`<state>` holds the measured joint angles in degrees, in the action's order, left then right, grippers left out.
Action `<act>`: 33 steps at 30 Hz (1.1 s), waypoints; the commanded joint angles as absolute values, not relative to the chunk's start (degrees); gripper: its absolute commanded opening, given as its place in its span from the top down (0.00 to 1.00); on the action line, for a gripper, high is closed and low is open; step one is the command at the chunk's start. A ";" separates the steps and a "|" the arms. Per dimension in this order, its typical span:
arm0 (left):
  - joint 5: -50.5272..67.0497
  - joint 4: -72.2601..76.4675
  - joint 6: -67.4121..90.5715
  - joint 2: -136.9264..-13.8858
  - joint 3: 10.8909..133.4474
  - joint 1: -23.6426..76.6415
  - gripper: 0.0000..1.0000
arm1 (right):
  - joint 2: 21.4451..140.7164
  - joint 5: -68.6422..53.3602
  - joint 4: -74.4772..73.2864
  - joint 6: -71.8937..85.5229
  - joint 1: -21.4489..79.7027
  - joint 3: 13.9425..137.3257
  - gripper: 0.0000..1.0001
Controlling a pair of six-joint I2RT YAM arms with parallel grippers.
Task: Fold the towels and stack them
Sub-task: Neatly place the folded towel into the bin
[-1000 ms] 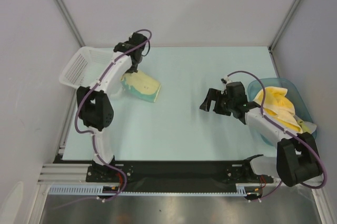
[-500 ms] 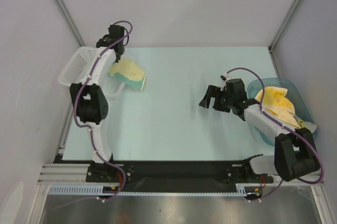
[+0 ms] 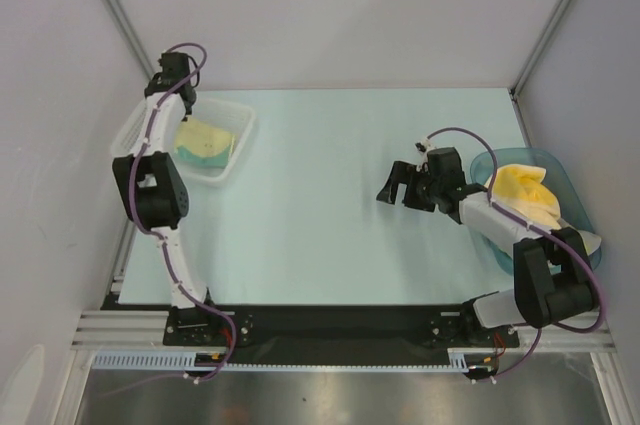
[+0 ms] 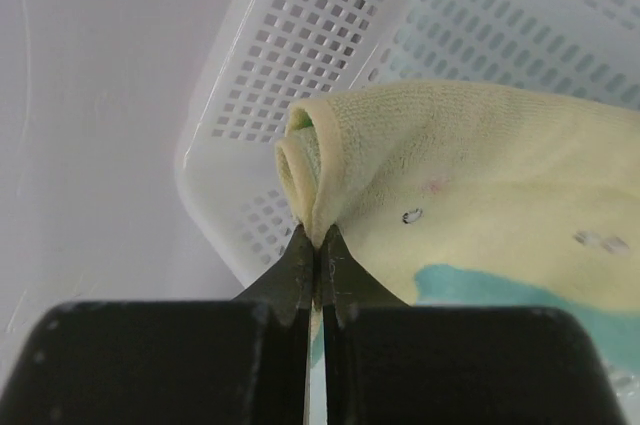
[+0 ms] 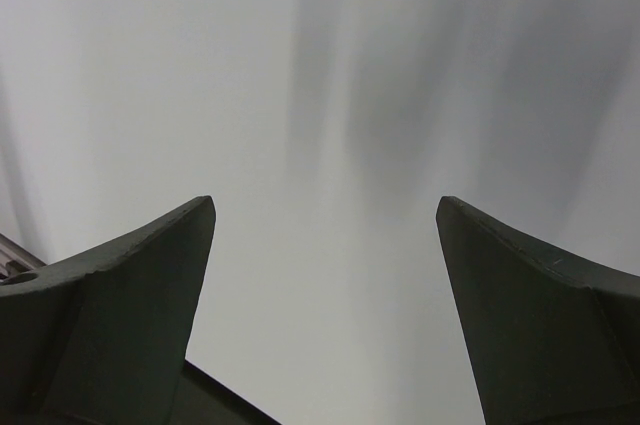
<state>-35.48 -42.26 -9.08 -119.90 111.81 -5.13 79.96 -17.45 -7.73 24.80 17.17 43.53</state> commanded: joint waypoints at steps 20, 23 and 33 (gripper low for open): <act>-42.05 -37.97 -7.65 -128.42 130.44 -4.32 0.23 | 81.57 -17.05 -6.32 24.08 18.72 47.63 0.00; -33.44 -37.36 -7.12 -124.64 122.82 -0.53 0.24 | 79.73 -16.87 -6.42 24.61 19.59 47.37 0.00; -21.30 -42.27 5.35 -127.97 116.54 0.98 0.49 | 71.99 -14.77 -10.28 22.86 19.78 45.09 0.01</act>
